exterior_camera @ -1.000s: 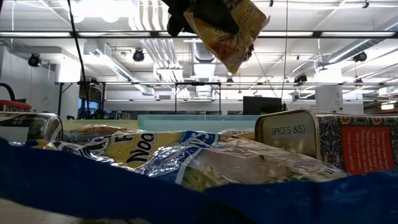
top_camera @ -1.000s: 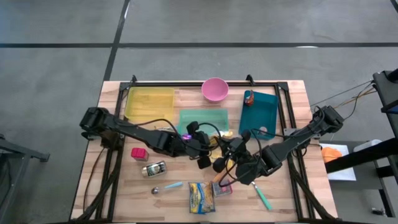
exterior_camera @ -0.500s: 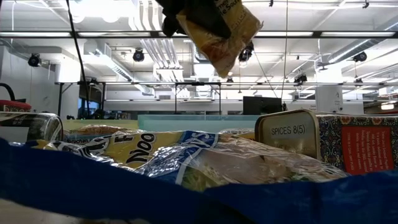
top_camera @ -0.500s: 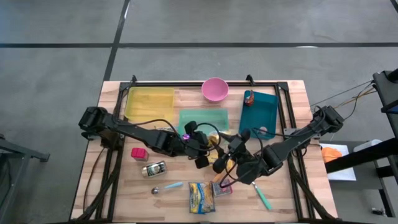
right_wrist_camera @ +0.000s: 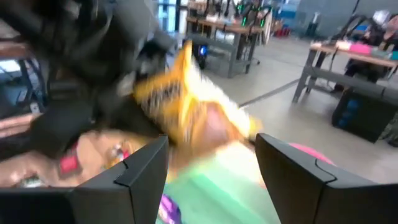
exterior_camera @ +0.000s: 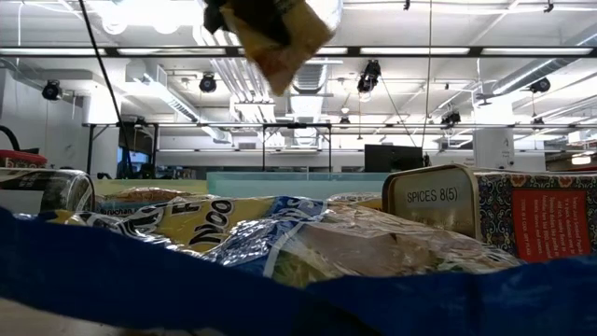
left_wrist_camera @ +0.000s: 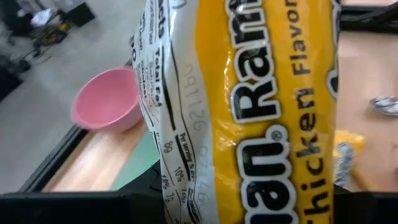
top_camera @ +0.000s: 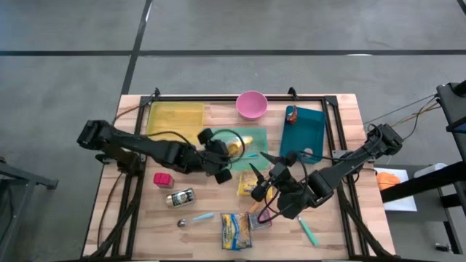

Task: Pick & Place Food Item
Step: Put the right yellow noodle pack into the yellow bin

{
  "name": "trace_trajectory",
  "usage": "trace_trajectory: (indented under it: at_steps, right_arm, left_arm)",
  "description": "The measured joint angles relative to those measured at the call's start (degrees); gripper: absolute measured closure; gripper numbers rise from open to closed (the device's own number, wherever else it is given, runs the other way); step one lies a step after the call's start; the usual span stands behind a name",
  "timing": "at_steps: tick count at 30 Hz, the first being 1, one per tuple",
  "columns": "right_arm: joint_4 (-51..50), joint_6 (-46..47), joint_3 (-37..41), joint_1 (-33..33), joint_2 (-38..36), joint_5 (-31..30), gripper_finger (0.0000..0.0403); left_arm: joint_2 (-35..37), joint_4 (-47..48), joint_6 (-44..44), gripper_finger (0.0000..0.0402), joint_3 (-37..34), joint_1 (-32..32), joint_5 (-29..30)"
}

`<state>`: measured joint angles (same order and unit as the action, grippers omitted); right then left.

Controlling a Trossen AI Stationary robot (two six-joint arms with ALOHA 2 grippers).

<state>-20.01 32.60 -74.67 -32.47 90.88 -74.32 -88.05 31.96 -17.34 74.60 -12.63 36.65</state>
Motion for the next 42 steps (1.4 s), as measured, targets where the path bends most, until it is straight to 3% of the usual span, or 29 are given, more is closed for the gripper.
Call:
trace_trajectory:
  at_steps: [10,16,24,30,37,42]
  right_arm:
    - [-26.9,26.1,0.0,-1.9,-2.3,4.8,0.0165]
    - [-35.3,32.9,1.0,-2.2,-1.8,14.8,0.0165]
    - [-35.1,33.7,8.2,-2.2,-3.7,21.5,0.0165]
    - [-33.4,34.8,14.5,-2.1,-7.5,22.5,0.0165]
    - [-24.6,31.7,21.7,-1.7,-13.1,22.6,0.0165]
    - [-17.8,27.3,26.2,-0.4,-16.3,24.6,0.0165]
  left_arm:
    - [8.0,16.2,-5.8,0.0257,0.0,9.1,2.8]
    - [9.3,25.7,-10.7,0.0257,-1.0,17.2,0.4]
    - [9.6,20.6,-9.1,0.0257,-10.0,29.9,-11.0]
    - [9.6,16.0,-9.0,0.0257,-13.8,38.4,-16.7]
    - [9.5,13.5,-11.1,0.0257,-15.3,42.7,-21.4]
    - [9.5,13.3,-11.7,0.0257,-15.5,44.1,-21.7]
